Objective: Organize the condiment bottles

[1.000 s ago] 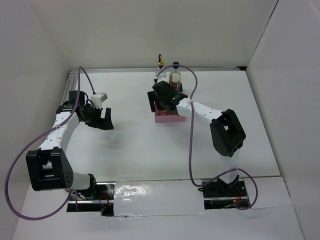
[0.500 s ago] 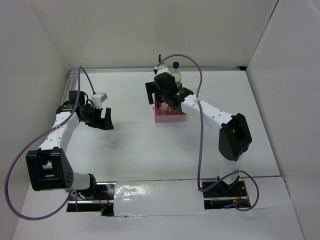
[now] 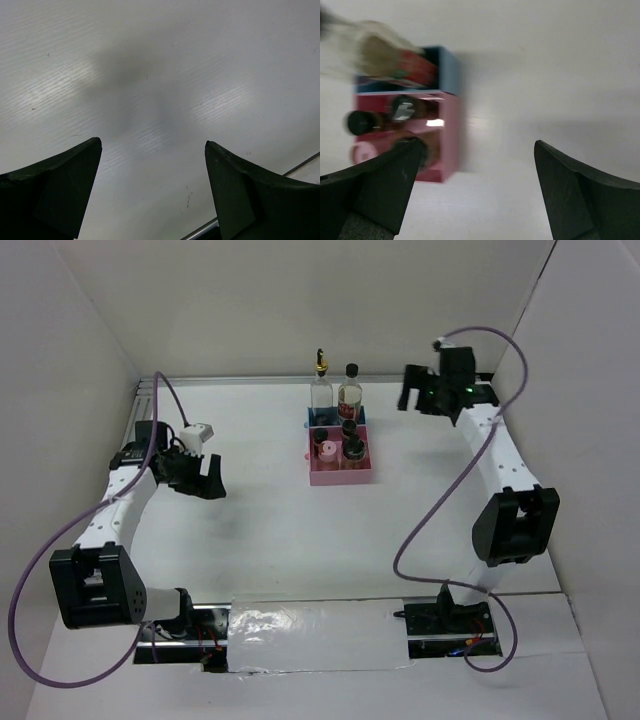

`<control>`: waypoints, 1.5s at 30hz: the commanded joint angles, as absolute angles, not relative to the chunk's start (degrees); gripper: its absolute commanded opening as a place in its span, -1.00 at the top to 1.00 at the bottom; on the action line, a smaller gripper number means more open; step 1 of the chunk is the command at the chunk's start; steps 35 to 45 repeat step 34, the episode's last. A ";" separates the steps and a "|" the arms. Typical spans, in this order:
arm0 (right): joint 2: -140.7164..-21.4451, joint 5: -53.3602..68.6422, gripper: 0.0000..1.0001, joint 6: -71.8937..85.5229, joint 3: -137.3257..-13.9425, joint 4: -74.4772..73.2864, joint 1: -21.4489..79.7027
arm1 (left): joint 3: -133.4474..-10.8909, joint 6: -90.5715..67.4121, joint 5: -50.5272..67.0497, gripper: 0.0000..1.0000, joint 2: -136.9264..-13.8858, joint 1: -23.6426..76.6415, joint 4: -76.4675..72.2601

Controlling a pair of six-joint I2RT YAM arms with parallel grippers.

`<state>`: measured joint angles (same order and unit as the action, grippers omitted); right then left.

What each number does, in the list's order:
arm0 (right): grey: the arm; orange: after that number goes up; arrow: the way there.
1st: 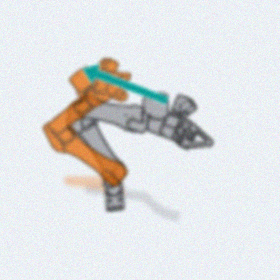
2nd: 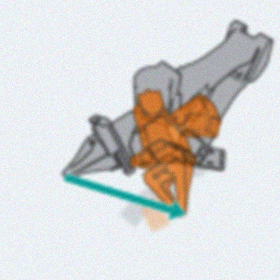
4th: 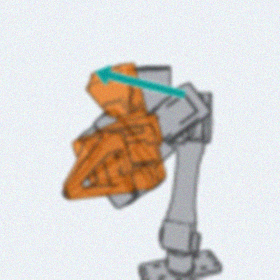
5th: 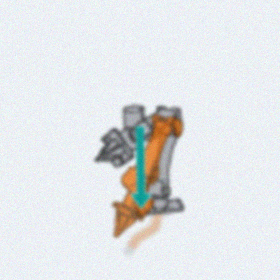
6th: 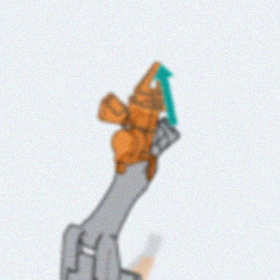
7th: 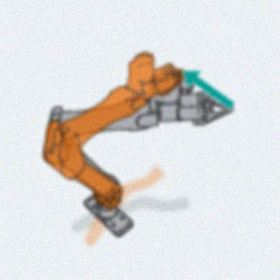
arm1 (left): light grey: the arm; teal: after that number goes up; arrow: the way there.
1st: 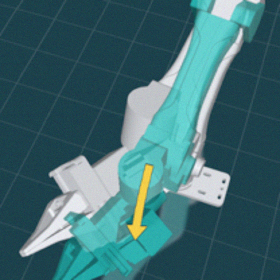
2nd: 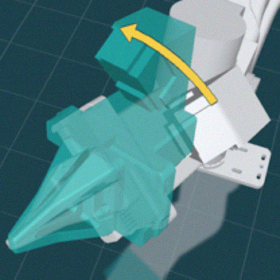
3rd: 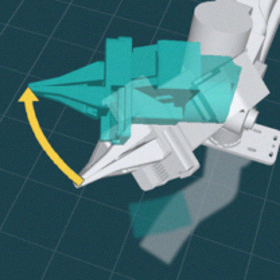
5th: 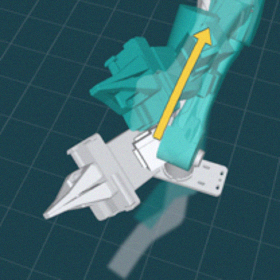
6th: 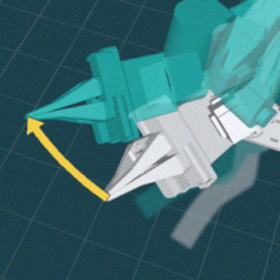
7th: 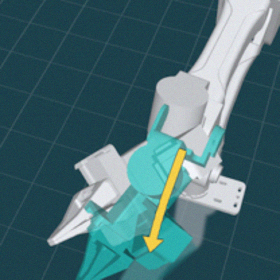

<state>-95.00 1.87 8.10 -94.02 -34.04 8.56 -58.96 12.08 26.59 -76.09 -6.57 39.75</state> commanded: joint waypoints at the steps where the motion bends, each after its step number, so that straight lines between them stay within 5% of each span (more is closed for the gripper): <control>1: -93.26 5.28 -1.00 14.92 -87.91 -43.18 -1.46 | -60.73 13.19 26.37 -0.94 -73.83 -6.42 40.34; 5: -81.34 -6.66 -1.00 23.02 -73.95 -34.47 -7.47 | -60.38 12.66 26.72 -0.94 -72.16 -6.50 41.31; 11: -77.87 -9.57 -1.00 21.80 -73.21 -35.32 -8.09 | -57.67 12.39 24.27 -0.96 -68.73 -6.68 42.19; 45: -72.07 5.89 -1.00 16.00 -70.32 -44.30 -7.47 | -50.98 13.18 26.98 -0.98 -58.45 -7.21 38.06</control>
